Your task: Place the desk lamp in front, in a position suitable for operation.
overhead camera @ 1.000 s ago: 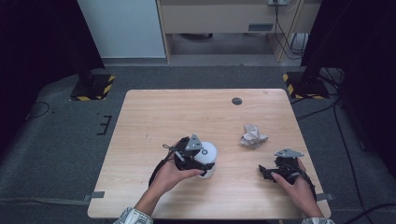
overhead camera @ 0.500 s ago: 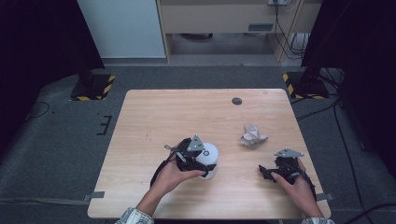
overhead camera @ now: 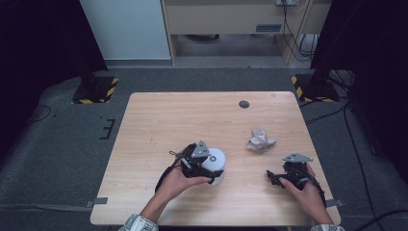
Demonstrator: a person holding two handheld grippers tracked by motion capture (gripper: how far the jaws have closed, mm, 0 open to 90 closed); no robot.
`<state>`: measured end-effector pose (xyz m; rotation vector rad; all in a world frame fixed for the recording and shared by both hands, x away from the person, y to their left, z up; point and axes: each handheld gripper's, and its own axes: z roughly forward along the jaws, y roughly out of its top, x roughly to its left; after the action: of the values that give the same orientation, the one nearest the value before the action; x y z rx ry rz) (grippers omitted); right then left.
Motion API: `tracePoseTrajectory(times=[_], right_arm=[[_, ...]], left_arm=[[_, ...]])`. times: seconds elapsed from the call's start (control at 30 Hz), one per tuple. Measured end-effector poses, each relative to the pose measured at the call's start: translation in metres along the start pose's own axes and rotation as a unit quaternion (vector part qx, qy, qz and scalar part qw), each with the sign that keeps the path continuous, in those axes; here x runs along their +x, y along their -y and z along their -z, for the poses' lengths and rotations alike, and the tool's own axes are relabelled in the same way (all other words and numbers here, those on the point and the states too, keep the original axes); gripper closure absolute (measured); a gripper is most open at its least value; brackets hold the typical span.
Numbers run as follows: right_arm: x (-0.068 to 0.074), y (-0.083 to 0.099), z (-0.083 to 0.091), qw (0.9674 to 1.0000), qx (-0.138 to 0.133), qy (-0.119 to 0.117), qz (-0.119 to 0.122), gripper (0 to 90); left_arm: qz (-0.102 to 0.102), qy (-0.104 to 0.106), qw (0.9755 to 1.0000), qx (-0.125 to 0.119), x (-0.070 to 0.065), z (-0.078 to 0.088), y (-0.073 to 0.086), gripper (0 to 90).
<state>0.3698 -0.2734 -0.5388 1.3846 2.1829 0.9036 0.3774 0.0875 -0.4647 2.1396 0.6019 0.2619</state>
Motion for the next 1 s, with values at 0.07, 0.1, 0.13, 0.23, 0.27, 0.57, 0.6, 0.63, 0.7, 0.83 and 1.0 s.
tracePoseTrajectory(times=[0.07,0.1,0.13,0.23,0.27,0.57,0.6,0.63,0.7,0.83,1.0], right_arm=[[0.000,0.000,0.000,1.0000,0.000,0.000,0.000,1.9],[0.000,0.000,0.000,1.0000,0.000,0.000,0.000,1.9],[0.000,0.000,0.000,1.0000,0.000,0.000,0.000,1.9],[0.000,0.000,0.000,1.0000,0.001,-0.001,0.000,1.9],[0.000,-0.001,0.000,1.0000,0.002,-0.004,0.004,2.0],[0.001,-0.026,0.017,0.9983,-0.049,-0.021,0.023,20.4],[0.002,-0.032,0.019,0.9977,-0.058,-0.021,0.028,24.5],[0.002,-0.045,0.022,0.9964,-0.067,-0.029,0.044,31.5],[0.001,-0.052,0.023,0.9958,-0.070,-0.029,0.052,35.9],[-0.003,-0.080,0.024,0.9940,-0.078,-0.031,0.070,49.0],[-0.010,-0.104,0.001,0.9956,-0.052,-0.045,0.063,42.4]], left_arm=[[0.002,-0.002,1.0000,-0.008,0.000,0.001,0.001,2.9],[0.003,-0.003,0.9999,-0.012,0.000,0.003,0.003,1.9],[0.003,-0.003,0.9999,-0.012,0.000,0.003,0.003,1.9],[0.004,-0.008,0.9999,-0.013,-0.001,0.005,0.007,2.3],[0.005,-0.009,0.9998,-0.015,-0.001,0.006,0.009,2.0],[0.014,-0.019,0.9994,-0.024,-0.002,0.022,0.027,2.0],[0.015,-0.020,0.9994,-0.025,-0.002,0.023,0.028,1.9],[0.019,-0.022,0.9991,-0.029,-0.002,0.026,0.030,2.0],[0.020,-0.023,0.9991,-0.029,-0.002,0.028,0.031,2.0],[0.021,-0.023,0.9991,-0.027,-0.004,0.031,0.037,1.8],[0.024,-0.023,0.9991,-0.026,-0.004,0.028,0.041,2.0]])
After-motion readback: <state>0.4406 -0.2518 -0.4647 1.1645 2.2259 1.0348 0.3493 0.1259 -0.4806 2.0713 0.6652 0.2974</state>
